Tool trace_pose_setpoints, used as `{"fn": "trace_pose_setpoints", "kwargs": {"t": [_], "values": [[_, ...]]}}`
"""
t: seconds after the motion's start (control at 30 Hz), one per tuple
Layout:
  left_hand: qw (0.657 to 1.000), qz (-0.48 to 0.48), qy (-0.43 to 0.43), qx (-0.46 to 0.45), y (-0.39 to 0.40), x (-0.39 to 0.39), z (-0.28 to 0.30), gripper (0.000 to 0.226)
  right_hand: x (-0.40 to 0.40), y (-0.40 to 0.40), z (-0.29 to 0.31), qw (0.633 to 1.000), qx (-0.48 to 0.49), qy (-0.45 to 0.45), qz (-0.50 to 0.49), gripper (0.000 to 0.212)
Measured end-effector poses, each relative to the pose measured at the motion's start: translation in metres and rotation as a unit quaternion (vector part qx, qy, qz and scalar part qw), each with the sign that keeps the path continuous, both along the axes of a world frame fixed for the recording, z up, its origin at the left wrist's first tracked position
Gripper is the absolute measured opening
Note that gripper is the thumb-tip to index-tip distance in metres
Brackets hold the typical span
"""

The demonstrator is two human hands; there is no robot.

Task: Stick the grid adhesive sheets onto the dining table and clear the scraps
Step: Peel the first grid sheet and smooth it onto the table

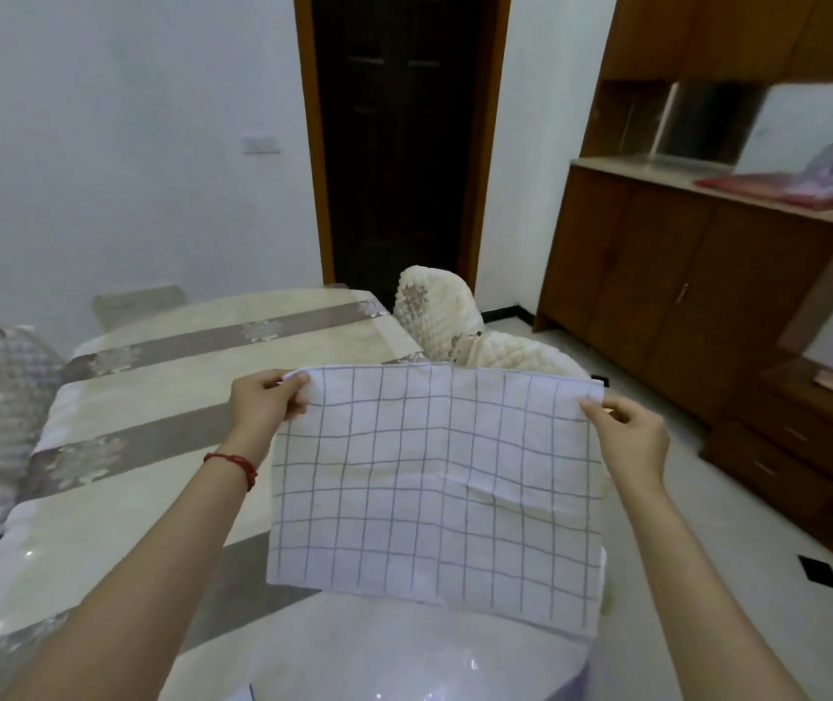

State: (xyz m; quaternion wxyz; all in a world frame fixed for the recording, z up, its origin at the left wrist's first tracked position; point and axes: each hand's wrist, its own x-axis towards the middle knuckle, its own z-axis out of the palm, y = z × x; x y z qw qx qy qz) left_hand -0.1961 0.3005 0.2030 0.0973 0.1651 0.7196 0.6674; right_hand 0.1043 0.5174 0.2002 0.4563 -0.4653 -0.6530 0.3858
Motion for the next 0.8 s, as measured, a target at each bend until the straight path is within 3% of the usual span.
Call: {"fn": "trace_pose_setpoints", "kwargs": {"t": [0.17, 0.33, 0.4, 0.57, 0.67, 0.8], "values": [[0.998, -0.046, -0.024, 0.021, 0.053, -0.020, 0.010, 0.020, -0.018, 0.015, 0.016, 1.000, 0.016, -0.003, 0.023, 0.012], [0.997, -0.050, -0.043, 0.031, 0.117, -0.050, 0.020, 0.020, -0.054, 0.056, 0.030, 0.998, 0.052, 0.011, 0.023, 0.014], [0.997, -0.049, -0.049, 0.031, 0.141, -0.062, 0.022, 0.018, -0.073, 0.073, 0.033, 0.995, 0.070, 0.032, 0.057, 0.004], [0.997, -0.042, -0.050, 0.046, 0.180, -0.095, 0.022, 0.015, -0.119, 0.100, 0.039, 0.977, 0.125, 0.088, 0.146, 0.019], [0.996, -0.030, -0.052, 0.069, 0.188, -0.113, 0.024, 0.024, -0.138, 0.105, 0.040, 0.963, 0.160, 0.103, 0.194, 0.024], [0.995, -0.036, -0.049, 0.082, 0.185, -0.134, 0.025, 0.013, -0.155, 0.099, 0.042, 0.934, 0.216, 0.112, 0.261, 0.021]]}}
